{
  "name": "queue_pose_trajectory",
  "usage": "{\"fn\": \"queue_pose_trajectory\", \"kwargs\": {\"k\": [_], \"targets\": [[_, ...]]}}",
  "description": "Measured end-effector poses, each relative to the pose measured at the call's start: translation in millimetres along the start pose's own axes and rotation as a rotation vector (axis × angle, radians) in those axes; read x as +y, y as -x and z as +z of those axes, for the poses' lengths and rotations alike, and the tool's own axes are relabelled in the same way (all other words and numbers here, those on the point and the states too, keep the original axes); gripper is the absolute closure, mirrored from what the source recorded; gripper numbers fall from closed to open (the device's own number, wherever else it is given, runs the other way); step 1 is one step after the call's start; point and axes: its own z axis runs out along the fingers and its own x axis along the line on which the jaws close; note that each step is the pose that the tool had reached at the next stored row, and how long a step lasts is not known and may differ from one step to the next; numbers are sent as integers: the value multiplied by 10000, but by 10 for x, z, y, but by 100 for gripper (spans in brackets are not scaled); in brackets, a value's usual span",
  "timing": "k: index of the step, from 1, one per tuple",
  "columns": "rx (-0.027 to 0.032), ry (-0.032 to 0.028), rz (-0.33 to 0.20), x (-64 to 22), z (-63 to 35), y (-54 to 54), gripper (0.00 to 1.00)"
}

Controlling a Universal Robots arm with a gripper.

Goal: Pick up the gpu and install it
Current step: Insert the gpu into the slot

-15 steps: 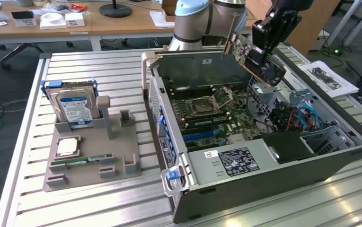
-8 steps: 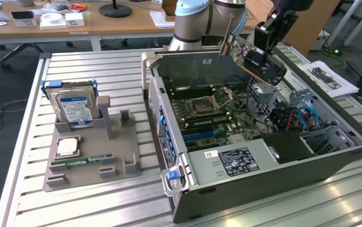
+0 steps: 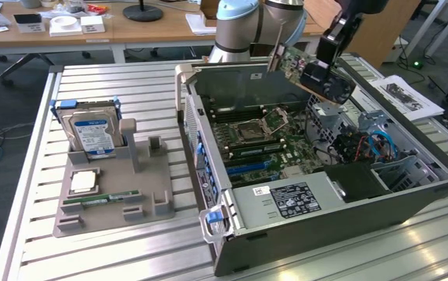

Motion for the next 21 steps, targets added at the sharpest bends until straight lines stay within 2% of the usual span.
{"fn": "queue_pose_trajectory", "kwargs": {"k": [20,21], "targets": [[180,76,-3380,0,6,0,73],[198,84,-3727,0,7,0,73]]}}
